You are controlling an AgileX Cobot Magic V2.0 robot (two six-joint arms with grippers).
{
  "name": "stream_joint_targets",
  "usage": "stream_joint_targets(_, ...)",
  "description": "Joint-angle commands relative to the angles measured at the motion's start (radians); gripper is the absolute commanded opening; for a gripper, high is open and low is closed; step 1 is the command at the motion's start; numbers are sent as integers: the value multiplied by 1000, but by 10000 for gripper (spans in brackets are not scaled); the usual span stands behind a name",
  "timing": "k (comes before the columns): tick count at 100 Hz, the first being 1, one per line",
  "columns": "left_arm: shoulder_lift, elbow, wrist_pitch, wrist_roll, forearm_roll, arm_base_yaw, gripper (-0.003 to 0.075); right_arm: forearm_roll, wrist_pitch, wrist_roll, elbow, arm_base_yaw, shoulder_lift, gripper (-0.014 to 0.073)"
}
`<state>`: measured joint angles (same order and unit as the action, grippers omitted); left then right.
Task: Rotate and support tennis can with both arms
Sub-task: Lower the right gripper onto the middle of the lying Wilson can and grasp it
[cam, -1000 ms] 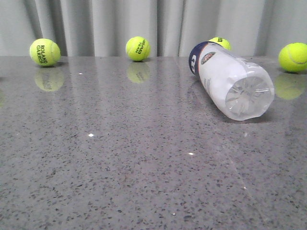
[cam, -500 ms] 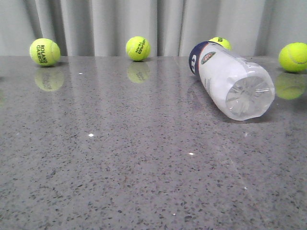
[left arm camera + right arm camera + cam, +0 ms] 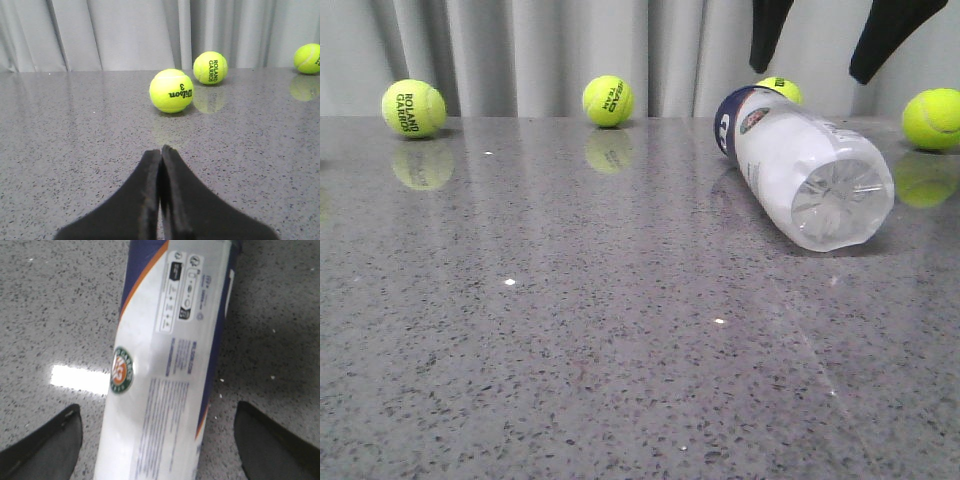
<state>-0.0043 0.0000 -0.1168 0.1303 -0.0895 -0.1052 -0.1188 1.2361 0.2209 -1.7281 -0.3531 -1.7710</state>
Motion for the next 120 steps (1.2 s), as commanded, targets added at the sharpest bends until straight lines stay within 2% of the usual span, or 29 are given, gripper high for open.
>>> stream_joint_targets(1, -33, 44, 75, -10, -2, -3, -20, -7, -21, 4, -40, 0, 10, 611)
stream_joint_targets(50, -33, 44, 75, -10, -2, -3, -20, -10, -45, 16, -40, 0, -128, 611)
stream_joint_targets(91, -33, 44, 75, -10, -2, -3, -20, -11, -47, 16, -38, 0, -132, 605)
stream_joint_targets(98, -33, 44, 75, -10, -2, -3, -20, -11, -48, 15, -38, 0, -132, 558)
stream_joint_targets(113, -33, 44, 75, -10, -2, -3, -20, -11, -48, 15, -38, 0, -132, 383)
stream_joint_targets(120, -33, 44, 75, -10, -2, -3, -20, -11, -48, 15, -40, 0, -132, 330)
